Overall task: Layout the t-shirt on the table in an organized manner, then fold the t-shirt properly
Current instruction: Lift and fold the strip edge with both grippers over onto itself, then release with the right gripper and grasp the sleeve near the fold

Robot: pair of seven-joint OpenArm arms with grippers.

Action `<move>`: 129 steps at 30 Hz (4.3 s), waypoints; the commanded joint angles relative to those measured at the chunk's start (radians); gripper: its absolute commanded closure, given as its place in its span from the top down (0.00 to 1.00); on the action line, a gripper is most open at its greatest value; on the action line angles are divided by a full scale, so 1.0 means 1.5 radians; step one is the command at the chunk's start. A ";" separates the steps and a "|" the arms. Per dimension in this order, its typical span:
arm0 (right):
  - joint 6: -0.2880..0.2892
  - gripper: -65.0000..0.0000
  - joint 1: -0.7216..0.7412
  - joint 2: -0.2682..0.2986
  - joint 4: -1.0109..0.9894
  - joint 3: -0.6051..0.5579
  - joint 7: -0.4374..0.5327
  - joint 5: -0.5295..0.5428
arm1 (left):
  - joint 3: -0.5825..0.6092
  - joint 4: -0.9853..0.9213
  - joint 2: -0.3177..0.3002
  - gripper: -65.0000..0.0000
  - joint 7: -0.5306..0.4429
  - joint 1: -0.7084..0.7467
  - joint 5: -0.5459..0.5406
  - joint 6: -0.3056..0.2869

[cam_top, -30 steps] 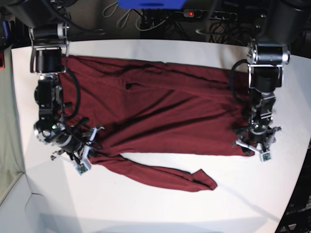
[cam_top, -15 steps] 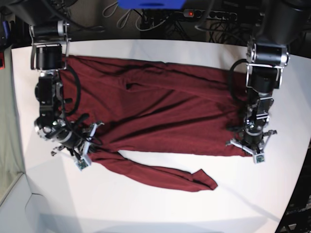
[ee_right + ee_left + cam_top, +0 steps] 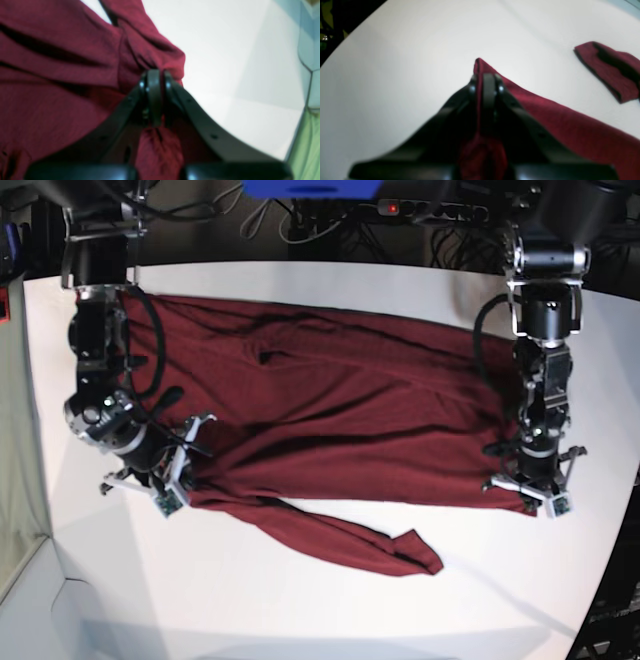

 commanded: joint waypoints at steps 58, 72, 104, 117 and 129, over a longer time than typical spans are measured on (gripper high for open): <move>0.069 0.00 -0.379 0.018 0.276 0.055 0.059 0.005 | -0.064 0.293 -0.074 0.00 0.043 0.344 -0.243 0.003; 0.069 0.08 -0.381 0.035 0.247 0.050 0.045 0.005 | -0.064 0.246 -0.057 0.01 0.059 0.338 -0.238 0.003; 0.069 0.70 0.043 -0.072 0.049 -0.026 -0.130 0.006 | -0.065 0.245 -0.055 0.57 0.060 0.352 -0.242 0.004; 0.069 0.70 0.101 -0.143 -0.169 -0.030 -0.026 0.005 | -0.068 0.245 -0.055 0.57 0.060 0.352 -0.242 0.004; 0.024 0.51 0.101 -0.140 -0.246 -0.030 0.061 0.005 | -0.065 0.245 -0.055 0.57 0.060 0.346 -0.242 0.004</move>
